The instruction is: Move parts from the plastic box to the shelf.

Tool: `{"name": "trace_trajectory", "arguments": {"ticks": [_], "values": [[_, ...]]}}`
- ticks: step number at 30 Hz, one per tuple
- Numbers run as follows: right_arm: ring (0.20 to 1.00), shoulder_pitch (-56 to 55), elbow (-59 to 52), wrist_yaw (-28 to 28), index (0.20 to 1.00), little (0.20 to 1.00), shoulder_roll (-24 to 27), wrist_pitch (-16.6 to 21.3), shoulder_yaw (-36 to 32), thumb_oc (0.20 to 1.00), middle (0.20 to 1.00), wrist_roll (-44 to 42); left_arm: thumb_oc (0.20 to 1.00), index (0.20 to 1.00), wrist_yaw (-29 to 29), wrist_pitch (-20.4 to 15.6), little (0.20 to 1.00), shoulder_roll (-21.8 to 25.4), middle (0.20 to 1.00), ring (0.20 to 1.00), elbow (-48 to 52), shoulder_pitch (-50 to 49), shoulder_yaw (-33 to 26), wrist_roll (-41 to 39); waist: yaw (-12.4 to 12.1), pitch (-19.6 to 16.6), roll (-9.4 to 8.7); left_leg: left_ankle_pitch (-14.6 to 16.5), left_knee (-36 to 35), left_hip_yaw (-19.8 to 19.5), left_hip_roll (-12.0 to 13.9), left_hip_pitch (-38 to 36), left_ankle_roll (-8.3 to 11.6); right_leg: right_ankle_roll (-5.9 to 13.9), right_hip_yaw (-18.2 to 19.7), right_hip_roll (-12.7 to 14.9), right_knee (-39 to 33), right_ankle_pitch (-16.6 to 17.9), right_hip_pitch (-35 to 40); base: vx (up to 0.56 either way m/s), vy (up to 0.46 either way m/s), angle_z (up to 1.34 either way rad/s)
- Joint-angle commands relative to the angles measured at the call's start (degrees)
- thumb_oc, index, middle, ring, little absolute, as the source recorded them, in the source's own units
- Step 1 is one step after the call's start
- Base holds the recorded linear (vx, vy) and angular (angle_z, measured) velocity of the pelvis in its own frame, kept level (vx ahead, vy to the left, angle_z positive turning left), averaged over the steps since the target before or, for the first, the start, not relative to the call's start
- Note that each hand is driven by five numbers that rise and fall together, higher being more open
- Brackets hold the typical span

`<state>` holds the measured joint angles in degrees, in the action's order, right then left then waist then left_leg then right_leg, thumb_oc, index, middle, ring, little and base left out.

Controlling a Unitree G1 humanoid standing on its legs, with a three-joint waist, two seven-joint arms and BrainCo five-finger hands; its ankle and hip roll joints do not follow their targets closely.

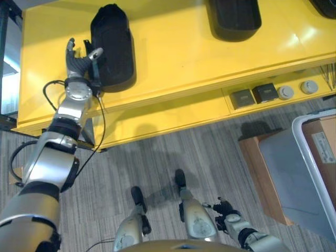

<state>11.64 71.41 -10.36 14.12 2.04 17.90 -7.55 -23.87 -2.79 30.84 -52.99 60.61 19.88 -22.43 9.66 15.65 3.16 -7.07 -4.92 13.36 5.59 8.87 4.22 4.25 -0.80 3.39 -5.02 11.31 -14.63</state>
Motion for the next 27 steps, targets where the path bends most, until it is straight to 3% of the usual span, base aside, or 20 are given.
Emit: {"name": "trace_trajectory", "arguments": {"ticks": [1,9,15,16,17,21,22,24,27], "values": [[1.0,0.46,3.14,1.05,1.0,1.0,-0.79,-0.59,2.8,1.0,1.0,-0.67,1.0,1.0,-1.93,-1.18,1.0,-0.06,1.0,1.0,-6.69,7.85,-1.46,-1.0,0.13,-1.17,0.37,1.23,-0.08,-4.81,4.41,-2.26,3.54,4.59,1.16,3.02,0.02,-4.82,3.14,0.0,0.0,0.0],[1.0,-0.22,3.64,1.01,1.0,1.0,-0.34,-0.93,2.43,1.0,1.0,0.4,1.0,1.0,-3.85,-1.62,1.0,-0.38,1.0,1.0,-3.87,6.34,-3.22,0.14,-0.25,-2.7,0.58,1.83,-0.08,-4.67,4.63,-4.37,3.63,4.45,0.72,2.76,0.02,-5.66,5.44,0.01,-0.001,0.01],[1.0,-0.88,5.02,1.64,1.0,1.0,0.22,-1.75,1.03,1.0,1.0,1.43,1.0,1.0,-5.03,-1.83,1.0,0.46,1.0,1.0,0.78,4.39,-3.45,3.5,-0.91,-6.15,0.62,3.19,-0.08,-4.75,4.63,-8.35,3.55,4.46,-0.39,3.02,0.02,-7.06,9.97,0.07,0.008,0.04],[1.0,-1.06,5.3,1.75,1.0,1.0,-0.02,-1.83,0.37,1.0,1.0,1.89,1.0,1.0,-7.25,-3.91,1.0,0.51,1.0,1.0,10.48,0.09,-5.61,5.5,-1.42,-7.38,0.24,3.72,-0.08,-4.84,4.46,-9.58,3.42,4.53,-0.89,3.26,0.04,-7.56,11.41,0.06,0.022,0.14],[1.0,-1.17,5.3,1.75,1.0,1.0,0.03,-1.83,0.46,1.0,1.0,1.9,1.0,1.0,-7.35,-3.72,1.0,0.47,1.0,1.0,10.9,-0.32,-5.81,5.66,-1.35,-7.4,0.28,3.75,-0.08,-4.84,4.44,-9.7,3.42,4.55,-0.9,3.28,0.03,-7.59,11.53,0.04,0.028,0.1],[1.0,-3.11,4.95,2.46,1.0,1.0,0.25,-1.32,-1.79,1.0,1.0,3.43,1.0,1.0,-6.28,-6.09,1.0,3.18,1.0,1.0,34.99,-18.3,-11.25,16.95,-2.57,-10.0,-1.18,5.05,-0.08,-4.74,4.02,-12.92,2.97,4.73,-1.56,4.03,0.99,-8.7,14.65,0.04,0.054,0.01],[1.0,-3.23,4.94,2.46,1.0,1.0,0.28,-1.31,-1.67,1.0,1.0,3.44,0.953,0.953,-6.22,-5.93,0.953,3.15,0.953,0.953,35.39,-18.74,-11.48,17.05,-2.49,-10.07,-1.17,5.07,-0.08,-4.73,3.99,-13.01,2.96,4.75,-1.55,4.06,0.96,-8.72,14.74,0.03,0.061,0.03],[1.0,-4.59,5.08,2.85,1.0,1.0,0.24,-1.4,-2.87,1.0,1.0,3.93,0.2,0.2,-3.31,-8.34,0.2,2.23,0.2,0.2,43.81,-25.61,-13.26,17.78,-2.75,-11.13,-1.55,5.62,-0.08,-4.92,3.8,-13.83,2.71,4.81,-1.64,4.51,1.54,-9.15,15.61,0.03,0.082,0.1],[1.0,-6.31,5.19,3.78,1.0,1.0,-0.62,-1.67,-3.64,1.0,1.0,5.34,0.2,0.2,1.85,-10.73,0.2,-1.39,0.2,0.2,50.61,-32.57,-13.82,14.28,-2.95,-12.51,-2.34,6.44,-0.08,-4.95,3.21,-14.72,2.2,5.08,-2.0,5.32,2.06,-9.49,16.55,0.02,0.068,0.17]]}}
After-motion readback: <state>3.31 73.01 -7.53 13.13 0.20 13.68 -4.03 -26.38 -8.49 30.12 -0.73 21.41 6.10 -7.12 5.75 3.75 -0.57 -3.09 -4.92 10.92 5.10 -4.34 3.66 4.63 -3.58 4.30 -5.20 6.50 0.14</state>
